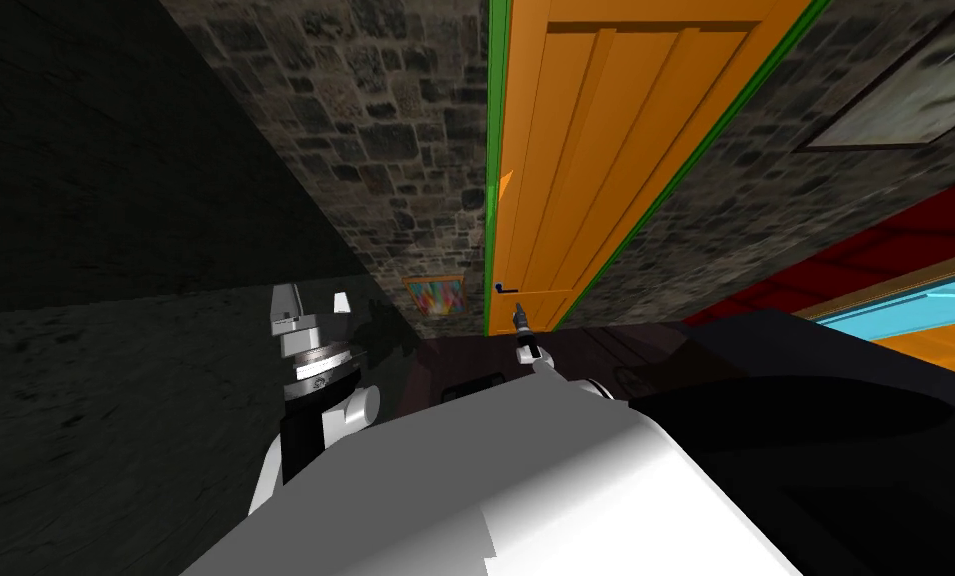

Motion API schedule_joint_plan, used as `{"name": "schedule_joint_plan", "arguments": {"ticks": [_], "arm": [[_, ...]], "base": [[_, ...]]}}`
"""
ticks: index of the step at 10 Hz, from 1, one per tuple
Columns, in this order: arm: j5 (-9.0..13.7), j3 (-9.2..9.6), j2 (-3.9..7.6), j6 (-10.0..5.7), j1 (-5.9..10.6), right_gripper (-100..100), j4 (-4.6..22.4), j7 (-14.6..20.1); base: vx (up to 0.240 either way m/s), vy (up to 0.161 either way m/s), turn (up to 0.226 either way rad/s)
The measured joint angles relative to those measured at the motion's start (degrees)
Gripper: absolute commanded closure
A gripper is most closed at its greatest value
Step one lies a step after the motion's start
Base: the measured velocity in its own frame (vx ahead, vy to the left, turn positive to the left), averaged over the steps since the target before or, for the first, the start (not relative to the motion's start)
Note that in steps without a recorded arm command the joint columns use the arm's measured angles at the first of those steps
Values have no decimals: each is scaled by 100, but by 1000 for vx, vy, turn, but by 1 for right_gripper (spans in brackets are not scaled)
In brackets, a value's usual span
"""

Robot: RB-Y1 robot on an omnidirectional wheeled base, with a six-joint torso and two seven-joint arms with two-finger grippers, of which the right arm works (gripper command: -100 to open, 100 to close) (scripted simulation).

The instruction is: Pull the door open

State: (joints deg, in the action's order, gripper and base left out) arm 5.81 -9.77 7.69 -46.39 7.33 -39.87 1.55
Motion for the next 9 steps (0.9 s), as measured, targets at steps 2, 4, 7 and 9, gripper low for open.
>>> {"name": "schedule_joint_plan", "arguments": {"ticks": [2, 4, 7, 9], "arm": [[-2, -35, 7, -36, 98, -100, 257, 18], [-7, -72, -1, -35, 166, -100, 466, 23], [-10, -115, 3, -92, 276, -100, 788, 44], [10, -141, 59, -208, 328, -100, 1004, 76]], "base": [[79, -15, 90], [73, -20, 47], [52, -13, 44], [156, 29, 90]]}}
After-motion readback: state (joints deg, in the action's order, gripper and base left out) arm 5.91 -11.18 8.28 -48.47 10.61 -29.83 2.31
